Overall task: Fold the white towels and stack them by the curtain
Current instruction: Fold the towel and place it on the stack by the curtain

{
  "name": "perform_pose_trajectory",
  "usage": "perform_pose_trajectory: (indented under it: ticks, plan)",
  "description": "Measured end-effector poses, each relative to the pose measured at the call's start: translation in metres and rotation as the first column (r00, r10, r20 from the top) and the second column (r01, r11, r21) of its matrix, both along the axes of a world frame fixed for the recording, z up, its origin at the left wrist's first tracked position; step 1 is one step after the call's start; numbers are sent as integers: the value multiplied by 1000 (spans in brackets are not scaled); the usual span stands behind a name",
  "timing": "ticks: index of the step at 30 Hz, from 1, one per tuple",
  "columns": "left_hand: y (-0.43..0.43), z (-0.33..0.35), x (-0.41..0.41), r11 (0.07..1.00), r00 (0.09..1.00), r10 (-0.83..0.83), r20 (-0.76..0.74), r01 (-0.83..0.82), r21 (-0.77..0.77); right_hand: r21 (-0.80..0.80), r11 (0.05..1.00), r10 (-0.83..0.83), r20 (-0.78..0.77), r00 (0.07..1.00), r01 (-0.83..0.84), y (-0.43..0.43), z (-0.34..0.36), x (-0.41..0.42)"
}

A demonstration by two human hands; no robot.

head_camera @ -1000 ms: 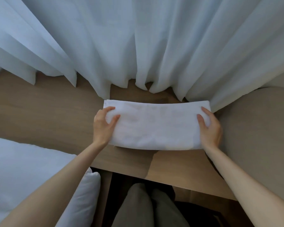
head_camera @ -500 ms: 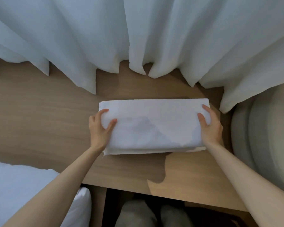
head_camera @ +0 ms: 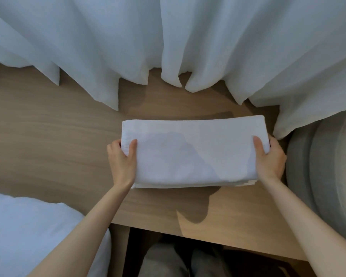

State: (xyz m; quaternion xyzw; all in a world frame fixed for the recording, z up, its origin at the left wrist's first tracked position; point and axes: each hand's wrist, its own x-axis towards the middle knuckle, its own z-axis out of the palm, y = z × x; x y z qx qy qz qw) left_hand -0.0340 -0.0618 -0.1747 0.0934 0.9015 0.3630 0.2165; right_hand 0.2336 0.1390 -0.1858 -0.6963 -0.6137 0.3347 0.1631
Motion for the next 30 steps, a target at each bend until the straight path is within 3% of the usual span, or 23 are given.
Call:
perform_pose_trajectory:
  ticks: [6, 9, 15, 21, 24, 27, 30]
  plan:
    - [-7, -19, 7, 998, 996, -19, 92, 25, -59, -181, 983, 53, 72, 996, -40, -3, -17, 8]
    - [-4, -27, 4, 992, 998, -25, 64, 33, -119, -234, 971, 73, 128, 989, -41, -1, -20, 9]
    - [4, -31, 1, 988, 990, 53, 133, -33, -148, -328, 944, 59, 68, 996, -34, 2, -19, 8]
    - [12, -27, -8, 999, 997, 34, 65, -32, -32, -225, 974, 18, -68, 998, -33, -5, -12, 10]
    - [15, -31, -9, 998, 995, 31, 92, -25, -60, -222, 975, -29, -109, 994, 4, -10, -12, 9]
    - [18, -28, -6, 968, 998, -46, -42, 35, -249, -138, 990, 6, 57, 998, 2, -9, -10, -1]
    - [33, -17, 11, 918, 907, -278, -317, 154, -366, 138, 980, 103, 255, 962, -141, -19, 1, -23]
